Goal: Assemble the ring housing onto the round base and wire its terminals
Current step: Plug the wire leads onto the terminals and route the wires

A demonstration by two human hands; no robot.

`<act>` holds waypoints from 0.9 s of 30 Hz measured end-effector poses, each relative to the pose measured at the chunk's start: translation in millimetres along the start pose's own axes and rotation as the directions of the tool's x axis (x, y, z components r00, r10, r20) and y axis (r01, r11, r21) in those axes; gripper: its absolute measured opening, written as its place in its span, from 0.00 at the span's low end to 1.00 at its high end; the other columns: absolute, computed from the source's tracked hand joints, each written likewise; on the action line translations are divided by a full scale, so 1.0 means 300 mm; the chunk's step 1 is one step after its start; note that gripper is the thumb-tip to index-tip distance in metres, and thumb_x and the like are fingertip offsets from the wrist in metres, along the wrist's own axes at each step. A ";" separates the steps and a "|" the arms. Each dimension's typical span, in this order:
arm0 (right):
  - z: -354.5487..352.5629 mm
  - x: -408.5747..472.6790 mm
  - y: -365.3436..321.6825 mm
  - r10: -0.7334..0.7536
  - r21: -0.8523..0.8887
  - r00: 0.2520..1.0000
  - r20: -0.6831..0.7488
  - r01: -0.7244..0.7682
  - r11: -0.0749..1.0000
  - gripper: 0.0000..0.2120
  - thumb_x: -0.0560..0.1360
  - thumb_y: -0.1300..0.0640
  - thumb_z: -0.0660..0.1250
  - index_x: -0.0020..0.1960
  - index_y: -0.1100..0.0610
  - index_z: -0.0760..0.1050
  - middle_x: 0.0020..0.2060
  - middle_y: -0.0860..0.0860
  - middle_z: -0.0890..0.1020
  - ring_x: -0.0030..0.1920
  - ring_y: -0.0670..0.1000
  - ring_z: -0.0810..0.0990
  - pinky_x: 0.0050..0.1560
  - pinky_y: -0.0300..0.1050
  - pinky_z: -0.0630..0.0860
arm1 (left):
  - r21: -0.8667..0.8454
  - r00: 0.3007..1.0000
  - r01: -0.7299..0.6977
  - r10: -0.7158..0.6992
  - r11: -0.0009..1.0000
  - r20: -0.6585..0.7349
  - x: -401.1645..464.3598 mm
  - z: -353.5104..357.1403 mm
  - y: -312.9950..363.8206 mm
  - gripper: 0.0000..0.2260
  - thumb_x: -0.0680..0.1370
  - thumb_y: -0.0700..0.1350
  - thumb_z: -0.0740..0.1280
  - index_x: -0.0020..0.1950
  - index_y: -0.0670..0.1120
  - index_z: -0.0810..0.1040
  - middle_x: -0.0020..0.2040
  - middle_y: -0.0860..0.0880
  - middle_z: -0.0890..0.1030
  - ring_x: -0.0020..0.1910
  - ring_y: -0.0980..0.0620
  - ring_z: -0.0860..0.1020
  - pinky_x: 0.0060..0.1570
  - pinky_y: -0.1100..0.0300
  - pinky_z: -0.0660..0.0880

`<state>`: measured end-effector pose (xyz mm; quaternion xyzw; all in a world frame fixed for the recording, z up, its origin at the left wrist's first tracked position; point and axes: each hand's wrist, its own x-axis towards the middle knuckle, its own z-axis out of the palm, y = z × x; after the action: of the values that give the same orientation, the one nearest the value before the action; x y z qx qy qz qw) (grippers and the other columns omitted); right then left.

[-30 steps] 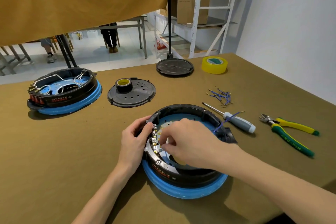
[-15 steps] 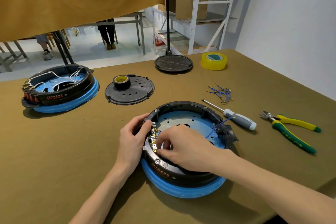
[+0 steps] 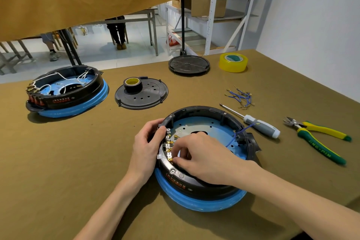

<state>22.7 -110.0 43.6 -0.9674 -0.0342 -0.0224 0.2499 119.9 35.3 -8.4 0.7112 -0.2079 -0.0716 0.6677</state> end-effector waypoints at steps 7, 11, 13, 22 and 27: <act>0.003 -0.002 0.002 -0.001 0.035 1.000 -0.017 0.001 0.999 0.06 0.80 0.50 0.68 0.54 0.47 0.83 0.41 0.42 0.82 0.40 0.41 0.79 0.42 0.41 0.79 | 0.079 0.997 0.053 -0.048 0.995 -0.055 0.001 0.009 -0.007 0.17 0.88 0.52 0.50 0.64 0.54 0.78 0.52 0.59 0.84 0.54 0.67 0.80 0.52 0.70 0.76; 0.003 -0.005 -0.003 -0.007 0.073 1.000 -0.019 0.009 0.997 0.06 0.80 0.54 0.69 0.53 0.51 0.85 0.42 0.42 0.84 0.41 0.40 0.80 0.44 0.38 0.80 | 0.064 0.989 0.107 -0.099 0.992 -0.113 0.008 0.012 -0.017 0.16 0.88 0.46 0.52 0.72 0.51 0.73 0.58 0.65 0.78 0.56 0.75 0.76 0.58 0.70 0.74; 0.001 -0.004 -0.006 -0.009 0.082 1.000 -0.010 0.010 0.997 0.06 0.80 0.55 0.69 0.51 0.52 0.86 0.43 0.44 0.85 0.42 0.41 0.81 0.46 0.39 0.81 | 0.022 0.984 0.127 -0.123 0.992 -0.126 0.005 0.015 -0.017 0.16 0.88 0.45 0.53 0.72 0.50 0.74 0.59 0.61 0.80 0.60 0.67 0.77 0.66 0.55 0.75; 0.006 0.010 -0.016 -0.009 0.122 1.000 0.001 0.008 0.992 0.06 0.80 0.58 0.69 0.47 0.55 0.85 0.38 0.45 0.83 0.39 0.42 0.79 0.43 0.40 0.79 | -0.025 0.978 0.154 -0.156 0.988 -0.141 -0.005 0.023 -0.013 0.15 0.88 0.45 0.53 0.70 0.51 0.76 0.61 0.54 0.82 0.60 0.59 0.81 0.66 0.48 0.77; 0.011 -0.003 -0.005 -0.002 0.147 1.000 -0.010 0.003 0.989 0.05 0.78 0.57 0.70 0.50 0.53 0.85 0.37 0.42 0.82 0.40 0.40 0.80 0.42 0.36 0.80 | -0.005 0.980 0.156 -0.156 0.988 -0.125 0.000 0.023 -0.010 0.16 0.88 0.45 0.52 0.69 0.50 0.76 0.62 0.51 0.82 0.63 0.54 0.80 0.67 0.45 0.76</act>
<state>21.8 -107.1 41.6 -0.9462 -0.0359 -0.0248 0.3206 117.8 29.1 -12.0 0.7300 -0.1095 -0.0785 0.6700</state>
